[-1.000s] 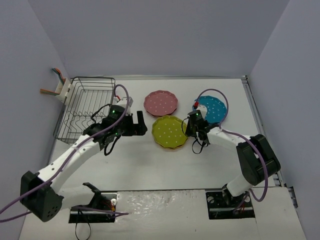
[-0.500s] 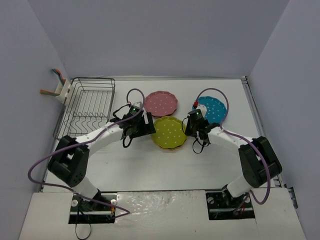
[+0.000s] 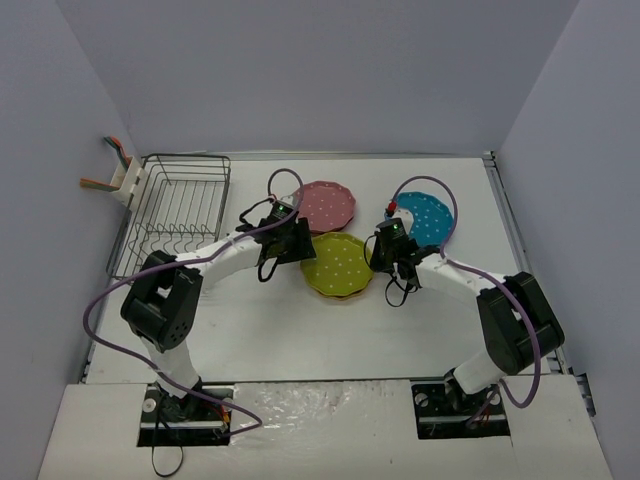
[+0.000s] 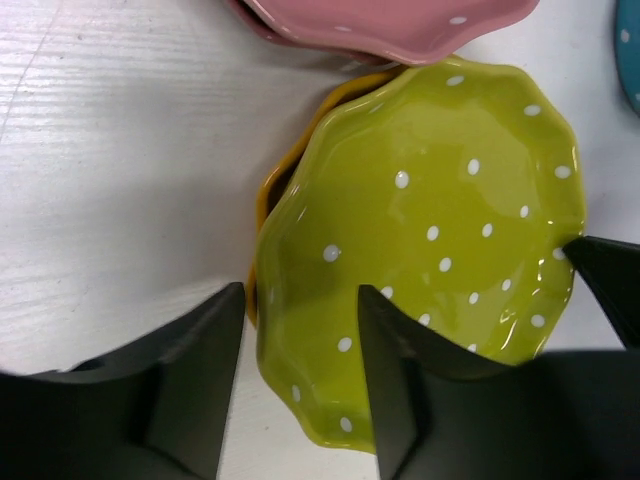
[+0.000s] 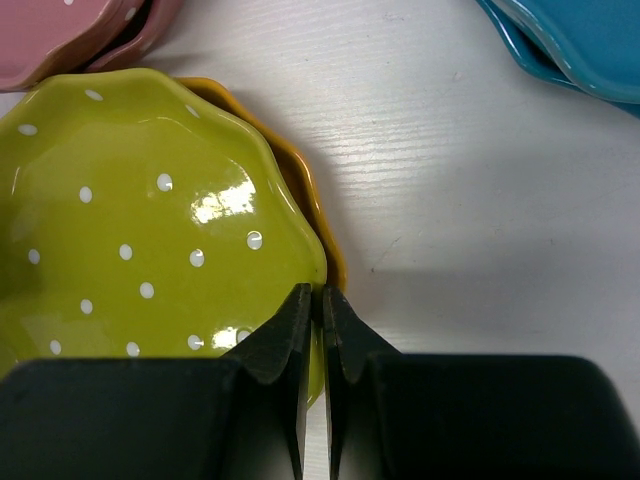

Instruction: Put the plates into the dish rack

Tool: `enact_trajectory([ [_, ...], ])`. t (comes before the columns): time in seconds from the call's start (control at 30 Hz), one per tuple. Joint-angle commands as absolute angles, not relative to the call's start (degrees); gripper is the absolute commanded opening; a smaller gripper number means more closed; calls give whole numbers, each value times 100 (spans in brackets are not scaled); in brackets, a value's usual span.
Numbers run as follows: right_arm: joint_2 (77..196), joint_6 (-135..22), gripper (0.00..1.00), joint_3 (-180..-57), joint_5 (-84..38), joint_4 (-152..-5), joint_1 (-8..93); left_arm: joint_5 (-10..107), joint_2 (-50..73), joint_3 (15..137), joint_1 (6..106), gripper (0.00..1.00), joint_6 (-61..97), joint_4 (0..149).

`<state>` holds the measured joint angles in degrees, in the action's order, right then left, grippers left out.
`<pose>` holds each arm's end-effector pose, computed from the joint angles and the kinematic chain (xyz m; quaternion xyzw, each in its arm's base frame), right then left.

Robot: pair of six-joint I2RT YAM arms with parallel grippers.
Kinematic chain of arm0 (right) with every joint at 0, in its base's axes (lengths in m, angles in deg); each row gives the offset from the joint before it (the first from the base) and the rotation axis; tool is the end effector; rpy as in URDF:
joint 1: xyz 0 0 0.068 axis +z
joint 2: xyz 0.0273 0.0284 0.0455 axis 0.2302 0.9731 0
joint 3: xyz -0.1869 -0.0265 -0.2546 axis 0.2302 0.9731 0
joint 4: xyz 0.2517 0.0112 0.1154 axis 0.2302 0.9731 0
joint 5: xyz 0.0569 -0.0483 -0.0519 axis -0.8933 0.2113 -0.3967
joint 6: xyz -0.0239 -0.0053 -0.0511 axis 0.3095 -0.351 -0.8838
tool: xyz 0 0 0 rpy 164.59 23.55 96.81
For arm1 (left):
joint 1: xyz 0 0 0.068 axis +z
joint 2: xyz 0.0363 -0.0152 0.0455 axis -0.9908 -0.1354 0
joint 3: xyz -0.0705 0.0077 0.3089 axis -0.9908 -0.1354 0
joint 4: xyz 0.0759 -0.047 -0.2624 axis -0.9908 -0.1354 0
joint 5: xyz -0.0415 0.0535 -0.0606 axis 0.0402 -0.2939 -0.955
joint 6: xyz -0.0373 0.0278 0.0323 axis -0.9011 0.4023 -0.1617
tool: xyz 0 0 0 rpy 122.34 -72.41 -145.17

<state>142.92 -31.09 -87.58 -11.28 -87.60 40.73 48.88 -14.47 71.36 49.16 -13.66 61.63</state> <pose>0.2971 0.1508 0.2247 0.0555 0.8822 0.2027 0.4213 0.3426 -0.2296 0.2422 -0.0543 0.9178 -0.2907 0.2649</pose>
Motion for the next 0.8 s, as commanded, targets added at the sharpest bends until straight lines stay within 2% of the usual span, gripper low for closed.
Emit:
enact_trajectory([
  [0.0, 14090, -3089, 0, -8827, -1333, -9424, 4126, 4749, -1478, 7456, 4882, 35, -1197, 6317],
  [0.13, 14106, -3096, 0, -8808, -1357, -9465, 4126, 4684, -1548, 7490, 4884, 19, -1183, 6260],
  [0.2, 14116, -3096, 0, -8800, -1358, -9491, 4126, 4686, -1547, 7498, 4890, 15, -1162, 6212],
  [0.3, 14141, -3087, 0, -8783, -1382, -9548, 4126, 4718, -1473, 7538, 4890, 1, -1098, 6096],
  [0.77, 14018, -3245, 0, -9011, -1727, -9586, 4135, 5213, -274, 7664, 4891, 0, -811, 5299],
])
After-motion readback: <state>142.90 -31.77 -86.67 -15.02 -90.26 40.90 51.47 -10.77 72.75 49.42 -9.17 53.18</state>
